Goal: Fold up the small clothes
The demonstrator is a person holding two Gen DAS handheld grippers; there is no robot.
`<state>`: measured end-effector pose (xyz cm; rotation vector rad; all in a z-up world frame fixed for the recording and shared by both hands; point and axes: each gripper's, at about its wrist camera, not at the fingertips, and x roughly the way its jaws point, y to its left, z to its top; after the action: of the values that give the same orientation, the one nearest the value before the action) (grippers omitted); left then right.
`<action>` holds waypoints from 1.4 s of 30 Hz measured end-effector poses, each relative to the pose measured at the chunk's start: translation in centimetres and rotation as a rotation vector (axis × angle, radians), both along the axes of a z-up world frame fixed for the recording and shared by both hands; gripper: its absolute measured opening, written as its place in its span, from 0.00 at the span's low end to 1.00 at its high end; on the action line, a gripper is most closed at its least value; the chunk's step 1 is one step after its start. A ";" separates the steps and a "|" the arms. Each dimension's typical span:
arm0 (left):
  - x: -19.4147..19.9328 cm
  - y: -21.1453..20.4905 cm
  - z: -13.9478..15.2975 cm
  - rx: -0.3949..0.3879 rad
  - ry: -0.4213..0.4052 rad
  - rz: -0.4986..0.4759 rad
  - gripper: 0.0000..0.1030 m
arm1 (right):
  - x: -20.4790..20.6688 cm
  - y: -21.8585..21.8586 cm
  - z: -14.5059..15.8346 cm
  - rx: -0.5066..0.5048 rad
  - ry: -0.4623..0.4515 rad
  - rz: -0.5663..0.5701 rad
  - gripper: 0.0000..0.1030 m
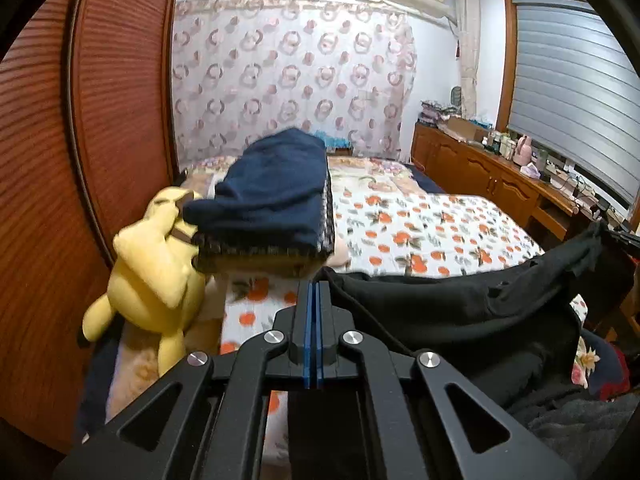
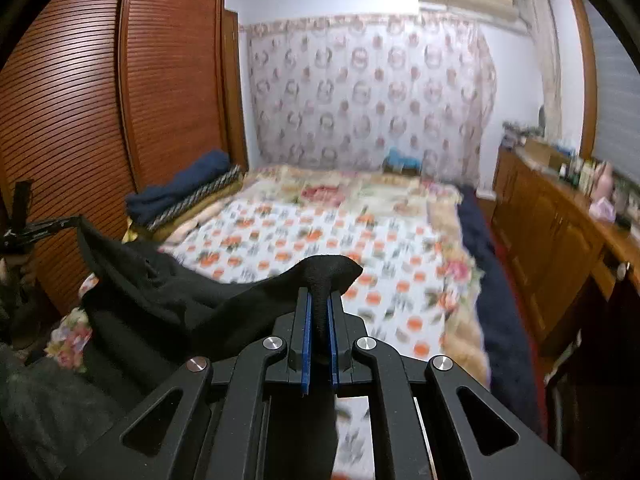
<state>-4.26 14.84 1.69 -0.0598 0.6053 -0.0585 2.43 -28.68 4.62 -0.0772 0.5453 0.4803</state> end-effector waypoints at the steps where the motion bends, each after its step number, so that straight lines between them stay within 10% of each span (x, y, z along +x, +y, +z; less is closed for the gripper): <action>1: 0.3 -0.3 -1.0 0.015 0.027 -0.006 0.02 | -0.3 -0.3 -0.3 -0.001 0.028 -0.003 0.06; 9: 0.5 0.1 -6.5 0.004 0.137 0.020 0.02 | 1.2 -0.2 -5.9 -0.065 0.203 -0.012 0.07; 16: 0.0 1.0 -6.1 0.011 0.139 0.026 0.03 | 2.1 0.4 -4.1 -0.085 0.194 -0.051 0.16; 26: 0.8 1.6 -4.3 0.028 0.091 0.027 0.79 | 1.1 1.9 -0.8 -0.120 0.050 -0.050 0.46; 42: 7.6 -1.2 -4.0 0.052 0.135 -0.030 0.79 | 8.8 4.3 -6.1 -0.102 0.141 -0.019 0.65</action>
<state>3.31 13.66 -2.34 -0.0039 0.7427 -0.0684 11.24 -24.40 -1.52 -0.1364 0.7084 0.4418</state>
